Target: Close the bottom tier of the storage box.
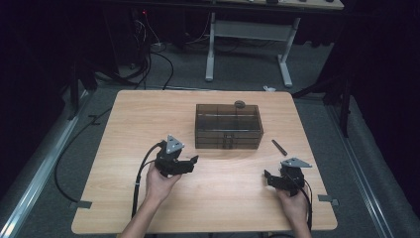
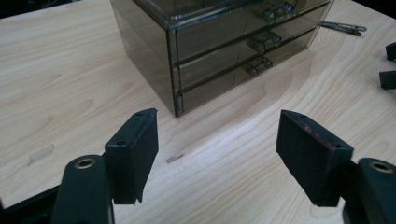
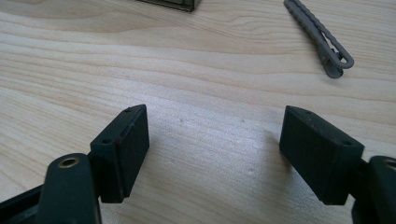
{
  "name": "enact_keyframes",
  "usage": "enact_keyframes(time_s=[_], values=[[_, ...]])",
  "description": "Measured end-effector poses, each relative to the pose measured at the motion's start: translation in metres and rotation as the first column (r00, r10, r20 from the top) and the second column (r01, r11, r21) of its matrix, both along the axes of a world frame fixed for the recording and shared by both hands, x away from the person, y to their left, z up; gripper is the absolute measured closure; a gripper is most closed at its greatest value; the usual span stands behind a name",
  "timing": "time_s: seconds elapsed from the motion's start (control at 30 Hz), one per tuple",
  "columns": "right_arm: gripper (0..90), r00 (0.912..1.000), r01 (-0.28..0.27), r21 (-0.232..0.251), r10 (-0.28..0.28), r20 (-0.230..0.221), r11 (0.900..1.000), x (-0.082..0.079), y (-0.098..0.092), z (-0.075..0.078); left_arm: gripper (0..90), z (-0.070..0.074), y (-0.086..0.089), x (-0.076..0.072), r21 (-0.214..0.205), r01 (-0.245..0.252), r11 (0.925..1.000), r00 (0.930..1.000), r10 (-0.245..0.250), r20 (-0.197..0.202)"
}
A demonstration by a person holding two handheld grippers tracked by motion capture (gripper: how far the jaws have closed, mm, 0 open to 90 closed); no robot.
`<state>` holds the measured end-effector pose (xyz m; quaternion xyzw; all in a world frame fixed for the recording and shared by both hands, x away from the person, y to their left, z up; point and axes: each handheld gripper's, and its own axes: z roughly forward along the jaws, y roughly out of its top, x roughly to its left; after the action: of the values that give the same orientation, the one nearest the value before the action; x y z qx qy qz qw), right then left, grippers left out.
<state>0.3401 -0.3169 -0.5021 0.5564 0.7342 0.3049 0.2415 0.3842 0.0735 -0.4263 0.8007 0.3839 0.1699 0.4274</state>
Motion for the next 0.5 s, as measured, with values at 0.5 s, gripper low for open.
enact_keyframes(time_s=[0.5], values=[[31.8, 0.9998, -0.015, 0.003, 0.015, 0.009, 0.9999, -0.003, 0.001, 0.0, 31.2, 0.028, -0.026, 0.023, 0.02, 0.045, 0.9988, 0.9982, -0.045, 0.038]])
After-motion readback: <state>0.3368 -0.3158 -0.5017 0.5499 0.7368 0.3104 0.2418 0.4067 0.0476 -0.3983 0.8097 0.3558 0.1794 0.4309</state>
